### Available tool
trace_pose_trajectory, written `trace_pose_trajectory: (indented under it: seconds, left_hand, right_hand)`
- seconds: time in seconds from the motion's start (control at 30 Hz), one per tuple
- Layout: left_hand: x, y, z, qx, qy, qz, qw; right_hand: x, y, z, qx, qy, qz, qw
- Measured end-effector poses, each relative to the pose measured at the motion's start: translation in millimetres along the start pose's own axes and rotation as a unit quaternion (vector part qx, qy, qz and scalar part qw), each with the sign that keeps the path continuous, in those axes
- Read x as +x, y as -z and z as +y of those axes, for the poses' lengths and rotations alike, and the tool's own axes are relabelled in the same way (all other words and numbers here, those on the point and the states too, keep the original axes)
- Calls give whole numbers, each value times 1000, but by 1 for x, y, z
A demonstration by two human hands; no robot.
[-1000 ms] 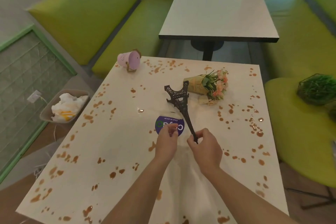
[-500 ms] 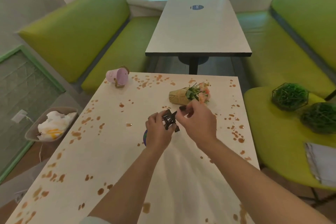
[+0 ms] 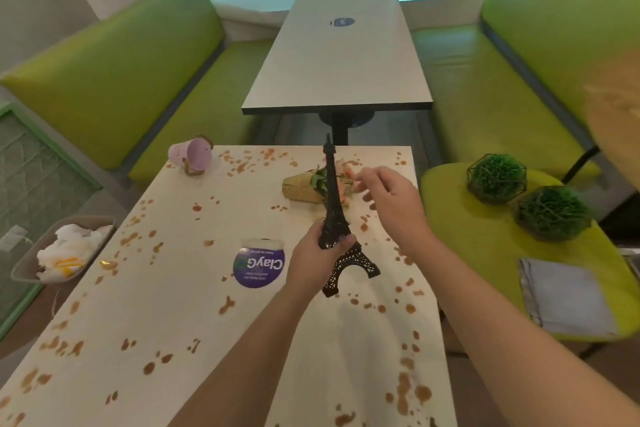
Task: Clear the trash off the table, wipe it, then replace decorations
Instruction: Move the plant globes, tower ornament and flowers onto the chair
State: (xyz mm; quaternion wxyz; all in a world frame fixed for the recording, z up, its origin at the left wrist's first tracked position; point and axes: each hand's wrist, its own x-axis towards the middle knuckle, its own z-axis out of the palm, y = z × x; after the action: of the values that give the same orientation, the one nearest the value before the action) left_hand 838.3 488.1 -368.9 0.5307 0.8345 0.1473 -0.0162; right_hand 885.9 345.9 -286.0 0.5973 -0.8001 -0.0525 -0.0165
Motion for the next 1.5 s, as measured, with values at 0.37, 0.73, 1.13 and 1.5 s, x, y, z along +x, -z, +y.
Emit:
trace_pose_trajectory:
  seconds: [0.37, 0.73, 1.13, 1.5]
  left_hand:
    - [5, -129, 75, -63, -3, -97, 993]
    - [56, -251, 97, 130, -63, -161, 976]
    - [97, -313, 94, 155, -84, -133, 975]
    - [98, -322, 97, 166, -76, -168, 969]
  right_hand:
    - [-13, 143, 103, -78, -126, -141, 979]
    - [23, 226, 195, -129, -108, -25, 985]
    - [60, 232, 248, -168, -167, 30, 971]
    - [55, 240, 255, -181, -206, 9, 962]
